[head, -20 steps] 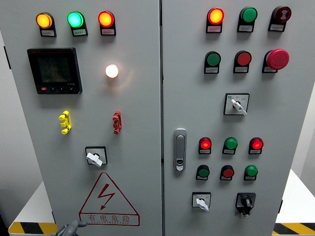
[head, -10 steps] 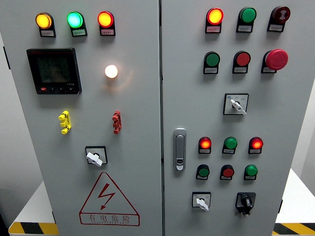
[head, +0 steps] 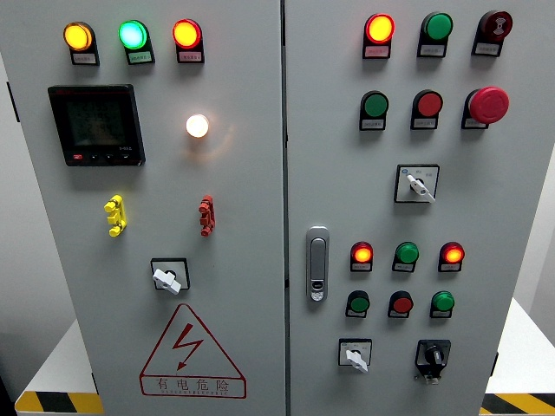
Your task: Turn on light switch 1
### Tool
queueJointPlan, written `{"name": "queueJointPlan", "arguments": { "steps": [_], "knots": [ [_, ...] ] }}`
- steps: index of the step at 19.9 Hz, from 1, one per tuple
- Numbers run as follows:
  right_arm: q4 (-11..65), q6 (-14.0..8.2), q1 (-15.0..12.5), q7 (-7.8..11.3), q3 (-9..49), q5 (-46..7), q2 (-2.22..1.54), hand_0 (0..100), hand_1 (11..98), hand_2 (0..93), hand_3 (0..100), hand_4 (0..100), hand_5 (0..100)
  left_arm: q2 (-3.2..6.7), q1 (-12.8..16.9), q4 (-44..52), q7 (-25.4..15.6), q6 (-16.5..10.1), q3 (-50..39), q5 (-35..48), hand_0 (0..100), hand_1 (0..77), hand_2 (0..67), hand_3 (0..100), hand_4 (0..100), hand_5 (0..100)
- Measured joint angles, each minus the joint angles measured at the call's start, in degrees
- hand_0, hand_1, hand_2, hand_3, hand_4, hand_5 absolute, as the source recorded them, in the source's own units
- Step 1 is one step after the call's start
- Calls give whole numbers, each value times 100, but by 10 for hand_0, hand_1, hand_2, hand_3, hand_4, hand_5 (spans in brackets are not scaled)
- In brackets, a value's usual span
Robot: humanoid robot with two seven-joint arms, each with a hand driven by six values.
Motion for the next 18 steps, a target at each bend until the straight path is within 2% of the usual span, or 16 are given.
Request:
{"name": "queueJointPlan", "arguments": {
  "steps": [1,2,3,4,5,6,7,8,9,11,18],
  "knots": [
    [0,-1,-1,0,0,0,-2,0,195,0,197,194,105,-60,-15,319,-5,-268,308,-297,0,168,210,209,410,453],
    [0,-1,1,0,0,0,-3,0,194,0,197,194,105,-144,-22,582,4,-418,599,-522,0,168,203,183,384,429],
    [0,-1,-1,0,0,0,-4,0,195,0,197,194,105,-248,-26,803,37,-491,887,-711,0,150,191,147,337,393],
    [0,-1,0,0,0,0,-4,0,196,0,197,194,105,-358,-24,1016,90,-519,1180,-817,0,68,175,98,239,313],
    [0,-1,-1,0,-1,0,-4,0,196,0,197,194,105,-463,-14,1219,179,-533,1457,-869,0,39,163,85,206,294],
    [0,-1,0,0,-2,0,-4,0,196,0,197,194,105,-542,-3,1391,300,-537,1681,-892,0,0,110,36,137,235],
    [0,0,1,1,-2,0,-4,0,197,0,197,194,105,-589,6,1525,450,-537,1850,-903,0,0,67,0,69,179],
    [0,0,-1,1,-2,0,-1,0,197,0,197,194,105,-612,14,1618,618,-537,1964,-907,0,0,51,0,49,146],
    [0,0,0,1,-2,0,-1,0,195,0,197,194,105,-621,18,1672,778,-538,2047,-907,0,0,19,0,0,68],
    [0,0,0,1,-2,0,-1,0,196,0,197,194,105,-633,22,1708,1057,-529,2222,-906,0,0,0,0,0,7],
    [0,1,-1,1,-2,0,-1,0,196,0,197,194,105,-815,31,1715,1439,-360,2548,-902,0,0,0,0,0,0]
  ]
}}
